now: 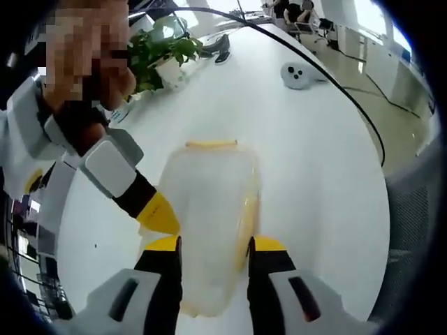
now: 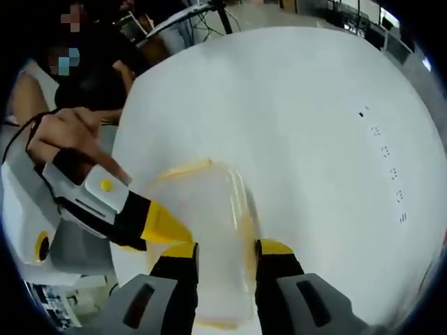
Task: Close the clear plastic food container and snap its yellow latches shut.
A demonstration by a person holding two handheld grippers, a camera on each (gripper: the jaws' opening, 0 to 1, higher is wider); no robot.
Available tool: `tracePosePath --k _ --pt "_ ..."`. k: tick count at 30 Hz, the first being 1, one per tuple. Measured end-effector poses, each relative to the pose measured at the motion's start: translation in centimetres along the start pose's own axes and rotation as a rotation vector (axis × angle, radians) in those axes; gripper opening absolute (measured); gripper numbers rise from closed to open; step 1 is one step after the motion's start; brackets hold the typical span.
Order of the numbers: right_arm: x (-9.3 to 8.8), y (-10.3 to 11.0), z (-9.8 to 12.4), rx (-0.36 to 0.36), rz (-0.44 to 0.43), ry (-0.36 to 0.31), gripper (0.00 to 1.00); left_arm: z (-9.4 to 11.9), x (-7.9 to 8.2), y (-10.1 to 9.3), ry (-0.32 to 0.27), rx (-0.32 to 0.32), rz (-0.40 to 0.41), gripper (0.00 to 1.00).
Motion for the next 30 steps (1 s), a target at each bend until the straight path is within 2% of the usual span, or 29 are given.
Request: tracePosePath --k 8,13,27,30 --pt "0.09 -0.29 0.08 0.017 0.015 0.001 0.32 -0.06 0.35 -0.24 -0.002 0.014 -0.013 0.37" --pt "0.08 -0.14 0.15 0.003 0.006 -0.009 0.32 0.10 0.48 -0.42 -0.006 0.014 -0.023 0.38" --pt "0.06 0.19 0.35 -0.032 -0.009 -0.024 0.33 0.36 0.64 0.04 -0.015 -0.038 -0.023 0.39" --pt "0.05 0.15 0.40 -0.042 -0.013 -0.022 0.33 0.34 0.68 0.07 -0.003 -0.049 -0.057 0.39"
Point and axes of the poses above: the point that each gripper's makers call its tool centre point, and the gripper's own axes: z roughly backward along the fingers, y roughly to its left, x roughly out of its top, the point moved 7 cm from there along z, roughly backward along the fingers, and after that the axes turned 5 degrees about x, right-handed, at the moved point
